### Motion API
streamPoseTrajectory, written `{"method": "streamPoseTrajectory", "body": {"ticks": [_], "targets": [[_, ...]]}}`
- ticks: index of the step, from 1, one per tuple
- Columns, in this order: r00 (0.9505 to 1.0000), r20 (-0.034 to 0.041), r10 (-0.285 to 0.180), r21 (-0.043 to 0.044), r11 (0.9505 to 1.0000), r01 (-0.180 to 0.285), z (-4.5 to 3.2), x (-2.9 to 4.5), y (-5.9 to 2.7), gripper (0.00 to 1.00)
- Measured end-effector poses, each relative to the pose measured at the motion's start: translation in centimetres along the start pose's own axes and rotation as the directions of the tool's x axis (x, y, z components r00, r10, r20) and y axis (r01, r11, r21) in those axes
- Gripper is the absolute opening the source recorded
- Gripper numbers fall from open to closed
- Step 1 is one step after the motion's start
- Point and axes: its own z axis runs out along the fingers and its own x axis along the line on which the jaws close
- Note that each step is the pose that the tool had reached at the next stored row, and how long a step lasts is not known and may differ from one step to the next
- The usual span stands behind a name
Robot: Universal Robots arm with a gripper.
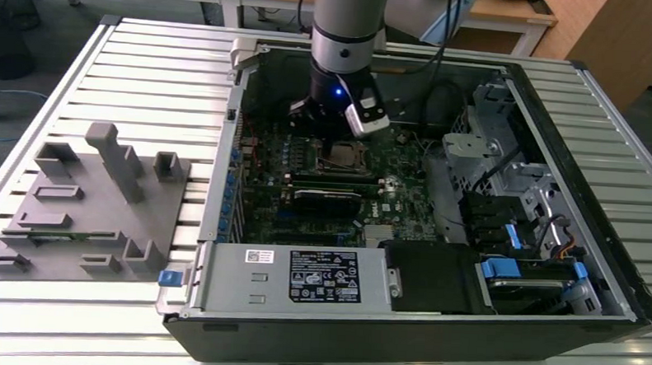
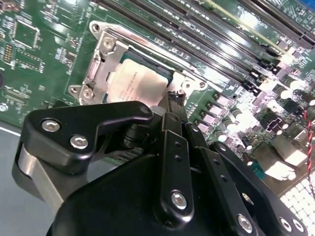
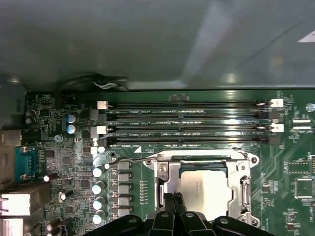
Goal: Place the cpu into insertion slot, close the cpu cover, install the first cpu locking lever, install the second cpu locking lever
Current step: 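Close the cpu cover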
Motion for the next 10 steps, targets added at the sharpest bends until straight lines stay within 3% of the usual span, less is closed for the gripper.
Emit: {"method": "streamPoseTrajectory", "body": {"ticks": [10], "targets": [[1.0,0.0001,0.0,-0.0004,1.0,0.0,0.39,0.1,0.04,0.11]]}}
